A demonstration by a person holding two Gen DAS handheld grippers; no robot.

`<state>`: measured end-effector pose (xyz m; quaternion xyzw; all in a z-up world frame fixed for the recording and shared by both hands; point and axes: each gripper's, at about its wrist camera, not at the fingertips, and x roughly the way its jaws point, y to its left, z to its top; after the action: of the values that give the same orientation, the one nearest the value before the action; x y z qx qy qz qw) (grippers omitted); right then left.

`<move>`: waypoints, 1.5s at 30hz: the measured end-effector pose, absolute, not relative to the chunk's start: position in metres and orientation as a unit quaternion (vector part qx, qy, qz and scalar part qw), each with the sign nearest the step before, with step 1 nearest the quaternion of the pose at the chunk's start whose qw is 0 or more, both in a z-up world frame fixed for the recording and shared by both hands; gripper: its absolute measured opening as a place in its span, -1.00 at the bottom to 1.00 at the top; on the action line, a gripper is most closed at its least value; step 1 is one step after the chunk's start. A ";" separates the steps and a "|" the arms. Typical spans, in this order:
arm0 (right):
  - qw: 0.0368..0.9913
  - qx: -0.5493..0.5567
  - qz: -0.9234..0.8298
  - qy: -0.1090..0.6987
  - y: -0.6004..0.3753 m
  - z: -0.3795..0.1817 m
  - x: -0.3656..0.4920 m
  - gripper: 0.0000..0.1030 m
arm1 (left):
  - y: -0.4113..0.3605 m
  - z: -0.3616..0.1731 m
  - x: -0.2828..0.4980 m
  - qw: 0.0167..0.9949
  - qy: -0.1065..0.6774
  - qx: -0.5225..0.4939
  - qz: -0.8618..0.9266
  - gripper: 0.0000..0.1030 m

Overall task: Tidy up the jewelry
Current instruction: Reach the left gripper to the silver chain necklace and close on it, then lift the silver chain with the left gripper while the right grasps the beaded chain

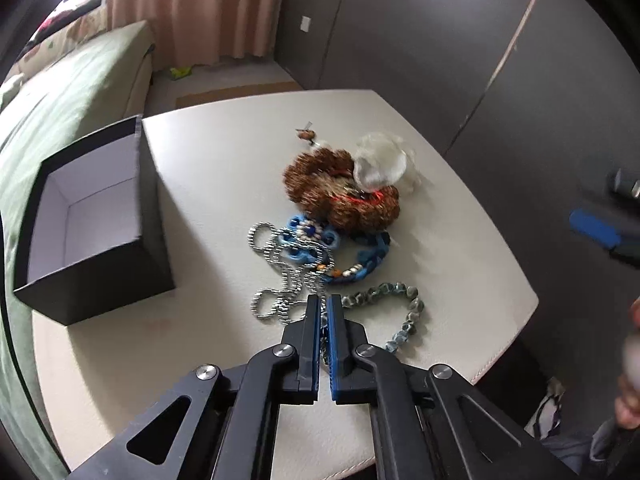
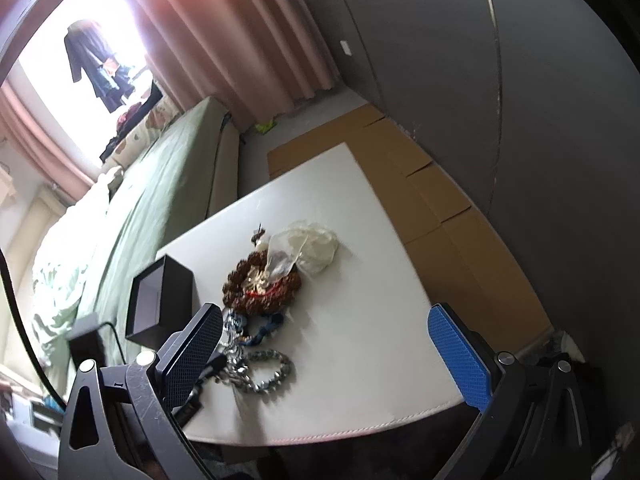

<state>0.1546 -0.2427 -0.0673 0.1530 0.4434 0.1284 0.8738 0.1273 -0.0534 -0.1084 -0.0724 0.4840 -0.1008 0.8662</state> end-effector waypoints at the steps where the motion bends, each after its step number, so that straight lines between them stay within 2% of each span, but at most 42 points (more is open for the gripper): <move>1: 0.870 0.151 0.132 0.450 -0.239 -0.071 0.156 1.00 | -0.051 -0.107 0.127 0.868 0.482 -0.075 -0.097 -0.95; 6: 0.851 0.146 0.161 0.478 -0.220 -0.090 0.156 1.00 | -0.036 -0.094 0.121 0.875 0.465 -0.098 -0.094 -0.97; 9: 0.846 0.126 0.164 0.492 -0.207 -0.099 0.159 0.93 | -0.027 -0.084 0.114 0.881 0.451 -0.112 -0.089 -0.97; 14: 0.831 0.089 0.169 0.523 -0.183 -0.122 0.167 0.42 | -0.008 -0.069 0.106 0.889 0.432 -0.129 -0.077 -0.97; 16: 0.824 0.078 0.175 0.534 -0.172 -0.131 0.170 0.28 | -0.004 -0.064 0.102 0.893 0.422 -0.134 -0.076 -0.97; 24: 0.830 -0.032 0.155 0.535 -0.124 -0.149 0.173 0.01 | 0.014 -0.040 0.099 0.908 0.397 -0.127 -0.041 -0.97; 25: 0.831 -0.052 0.154 0.531 -0.117 -0.150 0.171 -0.10 | 0.015 -0.038 0.101 0.908 0.396 -0.128 -0.038 -0.97; 28: 0.836 -0.055 0.150 0.525 -0.115 -0.152 0.170 -0.79 | 0.014 -0.029 0.105 0.912 0.392 -0.120 -0.028 -0.97; 38: 0.823 0.086 0.240 0.507 -0.158 -0.122 0.178 -0.80 | 0.004 0.031 0.114 0.931 0.360 -0.065 -0.016 -0.97; 45: 0.826 0.127 0.265 0.481 -0.169 -0.105 0.181 -0.80 | 0.003 0.083 0.118 0.945 0.327 -0.034 -0.001 -0.97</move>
<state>0.1806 -0.1694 -0.1055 0.1269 0.4805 0.2649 0.8263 0.1183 0.0028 0.0829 -0.0343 0.3266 -0.0013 0.9445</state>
